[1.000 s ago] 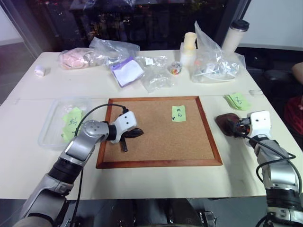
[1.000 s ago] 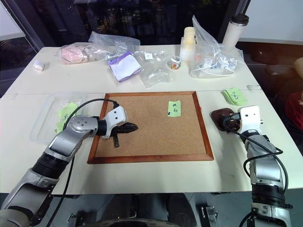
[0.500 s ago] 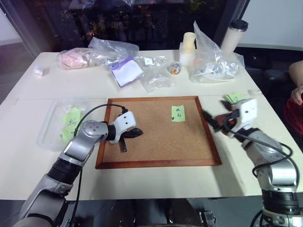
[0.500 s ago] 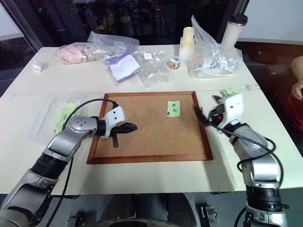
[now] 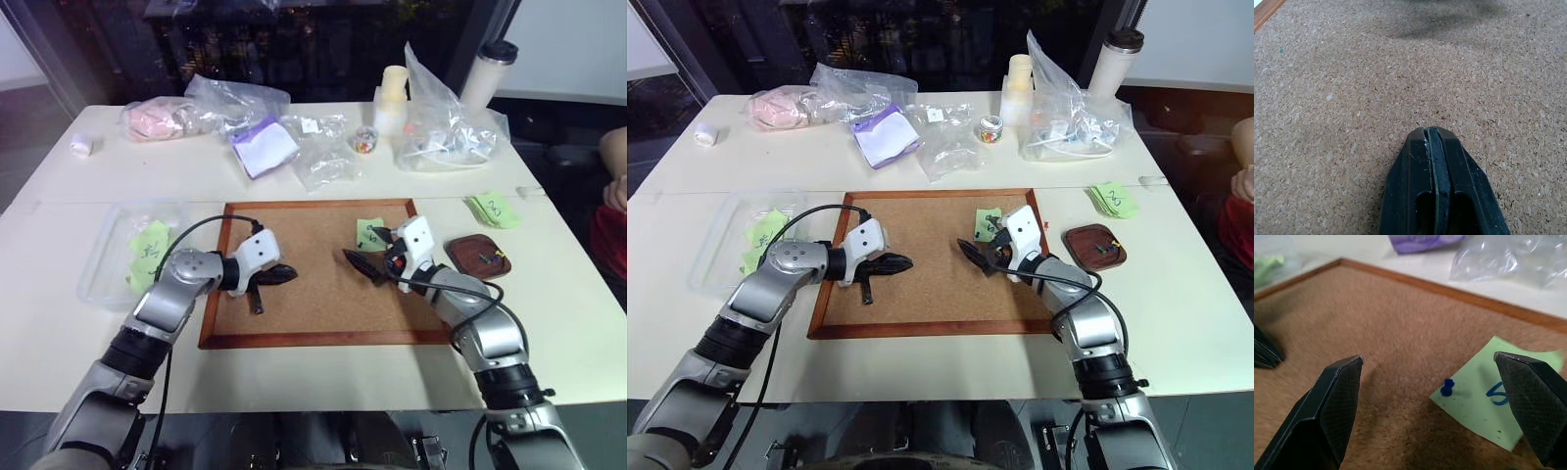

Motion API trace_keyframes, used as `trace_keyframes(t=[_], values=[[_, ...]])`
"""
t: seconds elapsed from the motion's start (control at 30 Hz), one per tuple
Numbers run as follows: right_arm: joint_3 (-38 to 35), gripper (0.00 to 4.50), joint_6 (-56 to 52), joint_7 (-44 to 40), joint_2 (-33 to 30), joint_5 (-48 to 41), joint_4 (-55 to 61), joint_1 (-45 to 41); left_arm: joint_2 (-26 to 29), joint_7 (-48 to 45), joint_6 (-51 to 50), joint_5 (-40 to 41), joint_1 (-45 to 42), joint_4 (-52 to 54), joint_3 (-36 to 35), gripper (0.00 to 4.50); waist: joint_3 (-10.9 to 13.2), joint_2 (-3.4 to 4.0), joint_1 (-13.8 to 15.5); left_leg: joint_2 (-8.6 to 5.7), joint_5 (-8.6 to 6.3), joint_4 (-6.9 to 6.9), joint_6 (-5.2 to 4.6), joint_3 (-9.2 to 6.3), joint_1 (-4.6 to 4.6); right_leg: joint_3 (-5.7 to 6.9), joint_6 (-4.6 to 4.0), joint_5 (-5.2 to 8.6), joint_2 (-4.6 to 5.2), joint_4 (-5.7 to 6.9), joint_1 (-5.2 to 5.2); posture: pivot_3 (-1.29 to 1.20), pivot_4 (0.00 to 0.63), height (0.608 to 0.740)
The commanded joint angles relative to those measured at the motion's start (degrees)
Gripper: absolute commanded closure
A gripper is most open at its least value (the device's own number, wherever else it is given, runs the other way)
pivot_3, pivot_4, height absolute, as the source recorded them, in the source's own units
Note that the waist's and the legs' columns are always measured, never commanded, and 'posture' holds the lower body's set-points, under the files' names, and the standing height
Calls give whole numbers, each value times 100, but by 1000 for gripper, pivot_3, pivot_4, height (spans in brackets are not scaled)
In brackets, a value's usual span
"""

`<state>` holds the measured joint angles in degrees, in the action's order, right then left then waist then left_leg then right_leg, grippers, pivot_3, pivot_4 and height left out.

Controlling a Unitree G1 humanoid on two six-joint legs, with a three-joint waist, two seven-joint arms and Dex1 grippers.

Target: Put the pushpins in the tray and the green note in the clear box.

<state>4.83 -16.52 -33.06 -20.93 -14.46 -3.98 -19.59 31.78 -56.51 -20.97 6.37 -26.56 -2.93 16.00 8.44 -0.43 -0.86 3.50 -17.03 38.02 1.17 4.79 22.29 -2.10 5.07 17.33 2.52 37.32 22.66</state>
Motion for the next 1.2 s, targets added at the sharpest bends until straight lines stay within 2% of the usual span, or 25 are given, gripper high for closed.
trace_keyframes(t=[0.03, 0.17, 0.27, 0.43, 0.47, 0.5, 0.53, 0.83, 1.03, 1.2], values=[[8, 86, 355, -170, 110, 94, -428, -256, 114, 70, -178, -210, 200, -297, 86, 4500, 0, 0, -1, 0, 0, 0, 0, 0, 0, 0, 0, 0, 0, 0, 0, 0, 150, 734], [14, 86, 601, -266, 151, 232, -968, -392, 146, 81, -206, -200, 273, -220, 67, 4500, 0, 0, -8, 1, 0, 0, 0, 1, 0, 0, 0, 0, -1, 1, 0, 0, 150, 734], [83, 843, 772, -377, 115, 366, -1109, -316, 166, 95, -240, -218, 328, -168, 55, 4500, -1, -1, -20, 2, 0, 0, 0, 2, -2, 0, 1, -1, -1, 1, -1, 0, 150, 734], [133, 3350, 836, -391, 128, 548, -1298, -210, 182, 101, -244, -227, 355, -152, 33, 4500, -6, -9, -24, 3, 0, 0, 0, 1, -3, 1, 2, -1, -2, 2, -2, 0, 150, 734], [150, 3735, 833, -375, 127, 594, -1328, -212, 179, 105, -238, -229, 345, -163, 31, 4500, -7, -11, -24, 3, 0, 0, 0, 1, -4, 1, 2, -1, -2, 2, -3, 0, 150, 734], [158, 4327, 833, -367, 125, 625, -1353, -217, 174, 110, -237, -232, 332, -174, 32, 4500, -9, -14, -25, 4, 0, 0, 0, 1, -5, 1, 2, -1, -2, 2, -4, 0, 150, 734], [165, 4475, 828, -366, 122, 650, -1372, -225, 169, 113, -235, -236, 317, -188, 32, 4500, -10, -17, -25, 4, 0, 0, 0, 2, -7, 1, 2, -1, -2, 2, -5, 0, 150, 734], [53, 4475, 811, -261, 10, 757, -1081, -246, 182, 117, -172, -257, 228, -254, 14, 4500, -18, -29, -22, 7, 0, 0, 1, 1, -18, 2, 1, -1, -3, 2, -15, 0, 150, 734], [-460, 4475, 687, -68, 72, 233, 242, -133, 233, 82, -127, -291, 223, -261, 60, 4500, -12, -20, 11, 6, 0, 0, 1, 1, 9, 2, 2, -1, -2, 3, 10, 0, 150, 734], [-594, 4475, 330, 1, -26, 67, 1112, 127, 291, 30, -119, -289, 269, -252, 112, 4500, -11, -19, -21, 7, 1, 0, 1, 4, 8, 1, 3, -2, -2, 4, 11, 0, 150, 734]])
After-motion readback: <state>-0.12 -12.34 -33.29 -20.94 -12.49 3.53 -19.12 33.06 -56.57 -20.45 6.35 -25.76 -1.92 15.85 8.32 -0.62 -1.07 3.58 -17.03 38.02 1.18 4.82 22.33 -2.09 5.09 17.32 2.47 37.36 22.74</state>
